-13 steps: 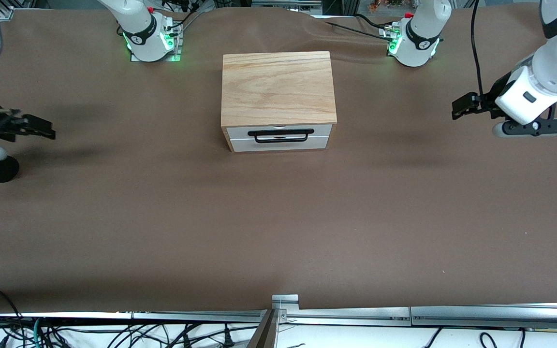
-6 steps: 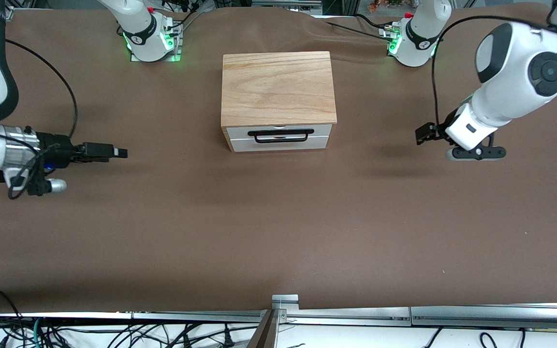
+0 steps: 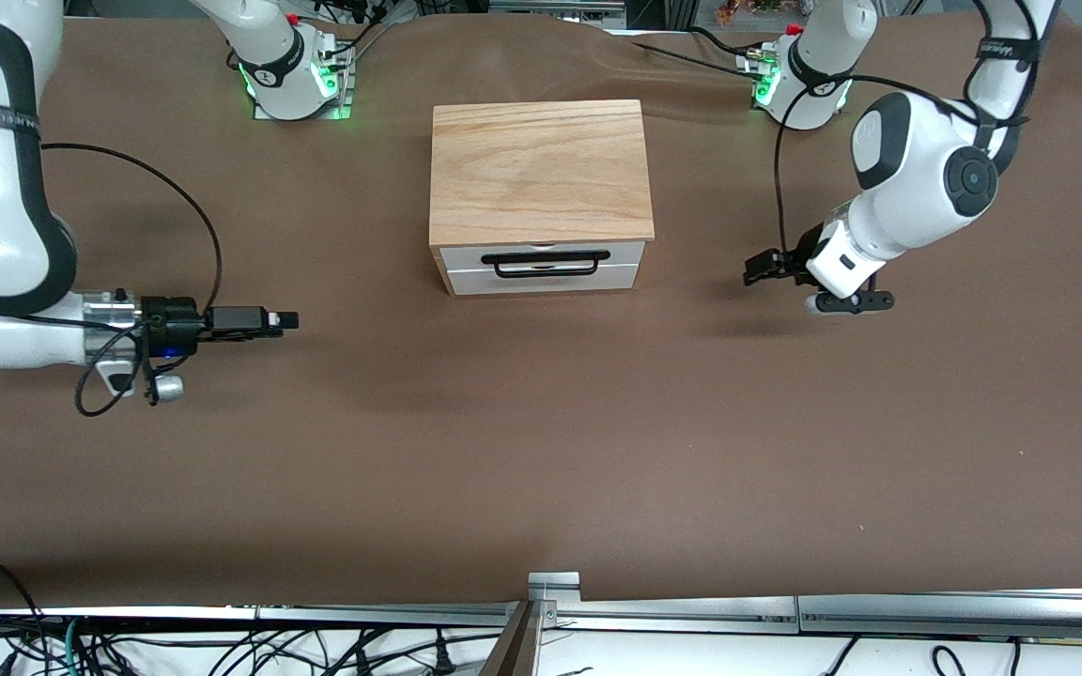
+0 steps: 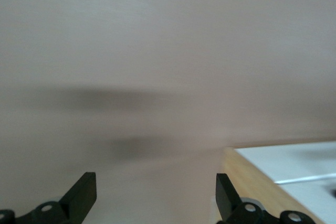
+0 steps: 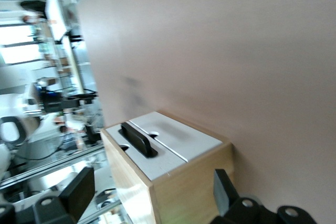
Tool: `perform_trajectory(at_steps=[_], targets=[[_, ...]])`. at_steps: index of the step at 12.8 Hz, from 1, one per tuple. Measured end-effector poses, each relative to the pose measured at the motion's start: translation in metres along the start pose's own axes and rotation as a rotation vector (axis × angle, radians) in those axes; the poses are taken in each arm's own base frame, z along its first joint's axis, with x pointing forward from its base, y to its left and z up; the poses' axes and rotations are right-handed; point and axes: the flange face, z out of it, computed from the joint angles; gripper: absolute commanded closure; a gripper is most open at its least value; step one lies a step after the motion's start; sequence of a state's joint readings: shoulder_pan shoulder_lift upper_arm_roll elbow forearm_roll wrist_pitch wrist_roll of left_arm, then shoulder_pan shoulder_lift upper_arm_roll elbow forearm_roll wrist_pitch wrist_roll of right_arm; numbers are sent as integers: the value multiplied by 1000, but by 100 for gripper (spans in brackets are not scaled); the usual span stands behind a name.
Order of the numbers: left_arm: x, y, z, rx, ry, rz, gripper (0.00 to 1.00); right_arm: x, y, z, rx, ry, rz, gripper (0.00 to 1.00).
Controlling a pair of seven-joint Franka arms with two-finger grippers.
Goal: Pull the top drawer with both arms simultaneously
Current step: 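Move the left gripper and the right gripper toward the drawer handle ends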
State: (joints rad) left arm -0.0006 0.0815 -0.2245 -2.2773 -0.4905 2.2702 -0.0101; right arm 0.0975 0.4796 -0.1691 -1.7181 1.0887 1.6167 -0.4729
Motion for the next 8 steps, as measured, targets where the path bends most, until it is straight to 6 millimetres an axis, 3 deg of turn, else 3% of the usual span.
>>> perform_trajectory(at_steps=[2,3,6,8], targets=[[4,-6,26,-165,-24,31,0,-3,30,38,125,16,-50,0],[6,-10,40,-250,-28,38,0,-3,35,57,161,14,-65,0],[5,-14,93,-510,13,91,0,-2,18,101,216,6,-86,0],[-5,5,123,-670,66,123,0,-7,8,131,283,16,-122,0]])
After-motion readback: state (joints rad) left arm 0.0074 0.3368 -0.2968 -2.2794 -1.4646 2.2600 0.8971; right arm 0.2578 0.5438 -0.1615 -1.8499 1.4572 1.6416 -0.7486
